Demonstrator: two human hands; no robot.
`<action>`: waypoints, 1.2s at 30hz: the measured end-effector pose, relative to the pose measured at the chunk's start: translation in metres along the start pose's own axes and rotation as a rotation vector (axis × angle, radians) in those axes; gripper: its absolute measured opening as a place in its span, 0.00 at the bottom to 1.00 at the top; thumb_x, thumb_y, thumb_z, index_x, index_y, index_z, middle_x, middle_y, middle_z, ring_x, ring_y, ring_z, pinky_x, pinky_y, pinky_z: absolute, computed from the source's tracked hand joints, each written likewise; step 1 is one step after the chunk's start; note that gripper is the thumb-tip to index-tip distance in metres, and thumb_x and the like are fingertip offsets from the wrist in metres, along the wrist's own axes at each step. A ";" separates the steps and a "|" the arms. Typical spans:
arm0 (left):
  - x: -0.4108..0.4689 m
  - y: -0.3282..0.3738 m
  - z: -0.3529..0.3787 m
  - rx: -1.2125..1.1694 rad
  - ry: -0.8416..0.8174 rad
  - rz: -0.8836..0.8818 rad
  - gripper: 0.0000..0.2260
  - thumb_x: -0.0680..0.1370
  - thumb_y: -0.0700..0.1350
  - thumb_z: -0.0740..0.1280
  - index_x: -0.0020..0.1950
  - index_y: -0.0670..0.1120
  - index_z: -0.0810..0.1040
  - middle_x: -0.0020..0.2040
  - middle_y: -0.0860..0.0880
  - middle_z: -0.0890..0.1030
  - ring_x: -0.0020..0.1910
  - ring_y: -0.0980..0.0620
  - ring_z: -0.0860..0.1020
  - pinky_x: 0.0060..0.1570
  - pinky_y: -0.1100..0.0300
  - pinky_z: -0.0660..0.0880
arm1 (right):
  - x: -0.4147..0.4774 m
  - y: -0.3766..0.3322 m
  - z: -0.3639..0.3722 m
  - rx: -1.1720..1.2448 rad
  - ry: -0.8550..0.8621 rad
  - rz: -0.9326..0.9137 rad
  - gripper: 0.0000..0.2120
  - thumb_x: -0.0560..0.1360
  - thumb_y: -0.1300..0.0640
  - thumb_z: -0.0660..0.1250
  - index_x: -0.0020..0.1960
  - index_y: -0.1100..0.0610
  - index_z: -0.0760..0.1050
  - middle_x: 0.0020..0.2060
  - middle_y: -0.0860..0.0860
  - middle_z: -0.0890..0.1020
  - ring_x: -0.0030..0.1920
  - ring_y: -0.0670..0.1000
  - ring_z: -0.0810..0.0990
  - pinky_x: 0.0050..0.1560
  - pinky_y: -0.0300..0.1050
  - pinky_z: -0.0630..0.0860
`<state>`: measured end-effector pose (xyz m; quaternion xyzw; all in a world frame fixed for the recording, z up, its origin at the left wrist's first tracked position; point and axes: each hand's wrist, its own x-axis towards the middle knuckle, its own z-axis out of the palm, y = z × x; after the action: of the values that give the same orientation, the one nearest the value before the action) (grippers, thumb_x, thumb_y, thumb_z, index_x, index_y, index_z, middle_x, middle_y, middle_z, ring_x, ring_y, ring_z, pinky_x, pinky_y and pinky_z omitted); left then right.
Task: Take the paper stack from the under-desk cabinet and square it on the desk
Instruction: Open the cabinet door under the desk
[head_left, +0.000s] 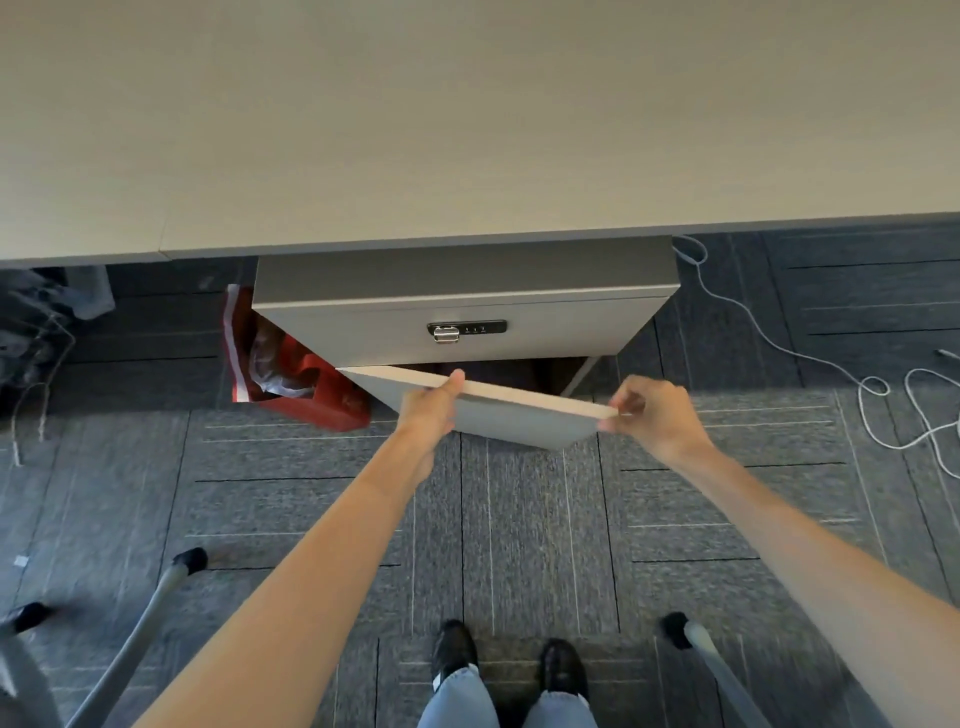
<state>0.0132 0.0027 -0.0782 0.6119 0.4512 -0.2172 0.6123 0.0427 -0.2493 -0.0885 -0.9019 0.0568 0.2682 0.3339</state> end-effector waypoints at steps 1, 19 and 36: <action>0.003 0.000 0.004 -0.051 -0.008 -0.018 0.22 0.78 0.54 0.65 0.66 0.40 0.71 0.62 0.45 0.75 0.61 0.48 0.76 0.64 0.57 0.70 | -0.007 0.003 0.002 0.000 -0.039 0.004 0.11 0.63 0.58 0.79 0.36 0.54 0.77 0.40 0.53 0.84 0.45 0.54 0.82 0.47 0.51 0.79; 0.002 -0.055 -0.010 0.087 0.055 0.009 0.20 0.79 0.41 0.63 0.68 0.41 0.62 0.61 0.38 0.77 0.52 0.41 0.83 0.38 0.53 0.84 | -0.058 0.004 0.048 0.030 -0.432 0.029 0.08 0.77 0.58 0.65 0.47 0.58 0.83 0.47 0.52 0.86 0.49 0.49 0.83 0.61 0.48 0.76; -0.028 -0.115 -0.111 0.770 0.230 0.383 0.18 0.82 0.41 0.53 0.71 0.40 0.58 0.65 0.38 0.74 0.57 0.36 0.76 0.53 0.43 0.74 | -0.090 -0.015 0.143 0.120 -0.310 0.027 0.09 0.78 0.61 0.61 0.44 0.56 0.79 0.41 0.51 0.83 0.45 0.48 0.83 0.60 0.52 0.77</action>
<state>-0.1264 0.0814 -0.1016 0.8881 0.2810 -0.1825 0.3145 -0.0938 -0.1544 -0.1237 -0.8272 0.0327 0.4049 0.3882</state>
